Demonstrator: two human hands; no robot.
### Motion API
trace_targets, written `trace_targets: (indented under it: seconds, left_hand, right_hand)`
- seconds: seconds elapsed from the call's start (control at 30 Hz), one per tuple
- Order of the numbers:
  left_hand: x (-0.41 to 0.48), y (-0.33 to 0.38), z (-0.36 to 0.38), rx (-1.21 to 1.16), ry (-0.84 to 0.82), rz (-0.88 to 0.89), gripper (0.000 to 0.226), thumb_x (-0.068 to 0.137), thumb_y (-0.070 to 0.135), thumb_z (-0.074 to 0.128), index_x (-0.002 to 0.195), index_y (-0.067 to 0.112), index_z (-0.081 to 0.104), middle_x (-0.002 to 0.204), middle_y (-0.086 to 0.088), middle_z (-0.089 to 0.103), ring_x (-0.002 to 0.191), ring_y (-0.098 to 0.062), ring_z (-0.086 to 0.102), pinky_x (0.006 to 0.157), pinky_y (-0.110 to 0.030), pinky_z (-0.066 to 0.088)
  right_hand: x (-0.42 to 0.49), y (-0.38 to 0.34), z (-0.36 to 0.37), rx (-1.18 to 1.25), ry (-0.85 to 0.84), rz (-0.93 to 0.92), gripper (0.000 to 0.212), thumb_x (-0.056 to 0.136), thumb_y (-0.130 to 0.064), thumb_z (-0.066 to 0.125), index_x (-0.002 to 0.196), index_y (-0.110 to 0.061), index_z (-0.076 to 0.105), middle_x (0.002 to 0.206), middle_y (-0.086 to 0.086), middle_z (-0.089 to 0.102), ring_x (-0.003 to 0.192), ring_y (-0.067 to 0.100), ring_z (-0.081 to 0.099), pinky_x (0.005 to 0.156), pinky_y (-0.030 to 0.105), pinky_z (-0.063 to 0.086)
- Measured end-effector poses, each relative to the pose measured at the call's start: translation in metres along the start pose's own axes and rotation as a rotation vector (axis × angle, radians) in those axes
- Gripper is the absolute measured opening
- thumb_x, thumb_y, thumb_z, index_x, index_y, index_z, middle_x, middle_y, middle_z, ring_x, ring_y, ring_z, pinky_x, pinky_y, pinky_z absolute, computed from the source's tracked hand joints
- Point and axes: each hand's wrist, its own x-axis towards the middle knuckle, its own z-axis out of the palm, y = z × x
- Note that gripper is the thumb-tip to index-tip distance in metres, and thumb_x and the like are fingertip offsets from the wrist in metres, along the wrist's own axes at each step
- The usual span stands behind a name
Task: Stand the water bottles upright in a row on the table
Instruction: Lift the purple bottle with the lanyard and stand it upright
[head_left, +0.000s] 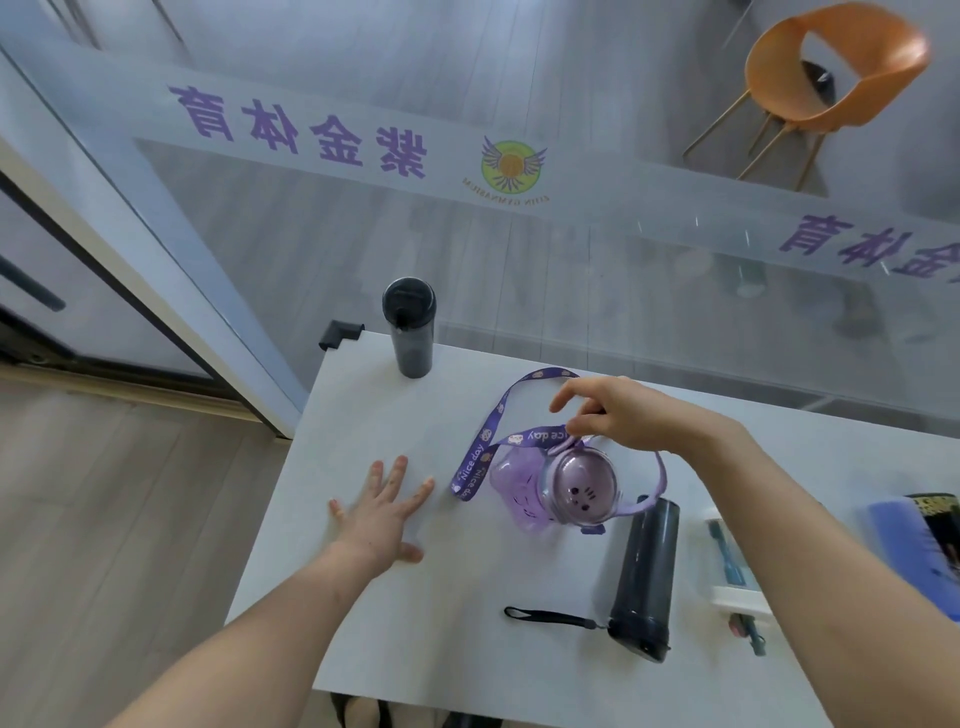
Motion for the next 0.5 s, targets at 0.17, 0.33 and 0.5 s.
trace_targets:
  seconds: [0.17,0.33,0.5]
  left_hand:
    - [0.0,-0.001,0.002,0.003,0.009,0.001,0.104,0.088,0.057,0.071,0.155,0.057,-0.008,0.163,0.01,-0.035,0.152,-0.024,-0.029,0.108,-0.077,0.021]
    - [0.005,-0.003,0.006,0.023,0.021,-0.001,0.105,0.087,0.059,0.071,0.154,0.058,-0.009,0.164,0.011,-0.035,0.152,-0.025,-0.028,0.106,-0.078,0.024]
    - [0.007,-0.002,0.006,0.029,0.01,-0.007,0.106,0.087,0.06,0.071,0.154,0.058,-0.011,0.163,0.01,-0.037,0.152,-0.025,-0.029,0.107,-0.078,0.023]
  right_hand:
    - [0.038,-0.02,0.01,-0.118,-0.067,-0.018,0.016,0.099,-0.027,0.058,0.111,-0.037,0.06,0.098,-0.015,0.072,0.095,0.016,0.065,0.087,0.036,0.054]
    - [0.052,-0.021,0.033,-0.216,0.075,-0.119,0.026,0.092,-0.039,0.068,0.116,-0.043,0.059,0.107,-0.024,0.068,0.102,0.007,0.063,0.095,0.039,0.051]
    - [0.017,-0.007,0.068,-0.22,0.716,-0.3,0.046,0.083,-0.043,0.08,0.124,-0.026,0.066,0.133,-0.003,0.063,0.127,0.024,0.051,0.103,0.048,0.043]
